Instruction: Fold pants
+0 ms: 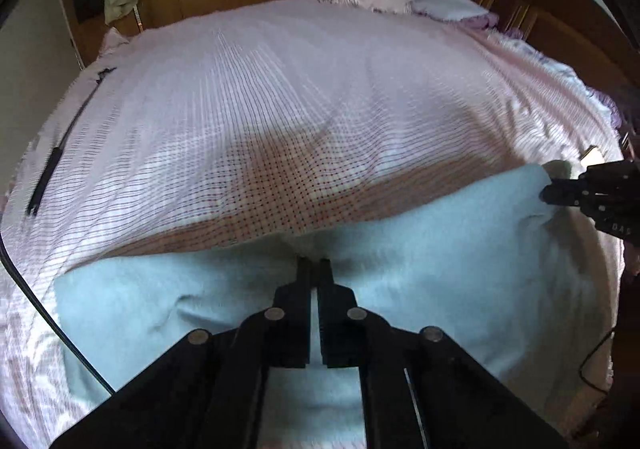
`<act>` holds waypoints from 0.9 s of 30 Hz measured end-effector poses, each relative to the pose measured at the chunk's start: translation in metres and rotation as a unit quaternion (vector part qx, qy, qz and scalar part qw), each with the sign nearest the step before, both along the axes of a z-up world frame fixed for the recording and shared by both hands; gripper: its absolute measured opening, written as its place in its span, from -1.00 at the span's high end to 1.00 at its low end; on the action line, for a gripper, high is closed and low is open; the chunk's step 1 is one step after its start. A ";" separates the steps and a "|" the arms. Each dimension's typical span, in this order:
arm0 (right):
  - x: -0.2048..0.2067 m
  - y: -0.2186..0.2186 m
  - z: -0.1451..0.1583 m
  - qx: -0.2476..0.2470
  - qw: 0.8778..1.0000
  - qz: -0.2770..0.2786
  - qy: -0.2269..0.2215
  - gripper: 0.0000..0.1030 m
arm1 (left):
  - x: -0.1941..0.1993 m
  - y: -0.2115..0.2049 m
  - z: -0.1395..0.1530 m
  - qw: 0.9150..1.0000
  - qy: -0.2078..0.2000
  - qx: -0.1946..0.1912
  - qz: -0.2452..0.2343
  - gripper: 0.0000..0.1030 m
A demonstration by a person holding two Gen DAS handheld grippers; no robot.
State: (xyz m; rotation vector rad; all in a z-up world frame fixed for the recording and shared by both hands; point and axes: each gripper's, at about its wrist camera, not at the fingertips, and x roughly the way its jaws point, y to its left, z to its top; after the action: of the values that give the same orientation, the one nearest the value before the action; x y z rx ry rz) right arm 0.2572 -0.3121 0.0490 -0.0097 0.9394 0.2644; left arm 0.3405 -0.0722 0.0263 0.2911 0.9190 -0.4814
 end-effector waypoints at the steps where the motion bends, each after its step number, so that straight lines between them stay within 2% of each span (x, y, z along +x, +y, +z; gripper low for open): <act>1: -0.006 0.003 0.003 -0.001 1.000 0.003 -0.002 1.00 | -0.007 0.002 0.006 1.000 -0.003 -0.004 0.000 0.95; 6: -0.048 0.016 0.015 -0.006 1.000 0.018 0.000 1.00 | -0.059 0.015 0.033 1.000 -0.014 -0.022 0.002 0.95; 12: -0.094 0.032 0.013 -0.021 0.999 0.035 0.001 1.00 | -0.119 0.036 0.046 0.999 -0.021 -0.039 0.015 0.95; 16: -0.121 0.040 -0.001 -0.034 0.999 0.038 0.009 1.00 | -0.154 0.050 0.033 0.998 0.002 -0.063 0.026 0.95; 22: -0.140 0.042 -0.038 -0.023 0.998 0.024 0.049 1.00 | -0.196 0.058 -0.003 0.997 0.025 -0.062 0.041 0.94; 27: -0.143 0.039 -0.062 -0.013 0.998 0.007 0.069 1.00 | -0.203 0.064 -0.036 0.991 0.075 -0.082 0.071 0.94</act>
State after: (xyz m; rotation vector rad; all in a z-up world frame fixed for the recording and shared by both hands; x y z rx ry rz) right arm 0.1146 -0.2731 -0.0125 -0.0223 1.0802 0.2690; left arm 0.1375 -0.0085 -0.0095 0.0405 1.0315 -0.4478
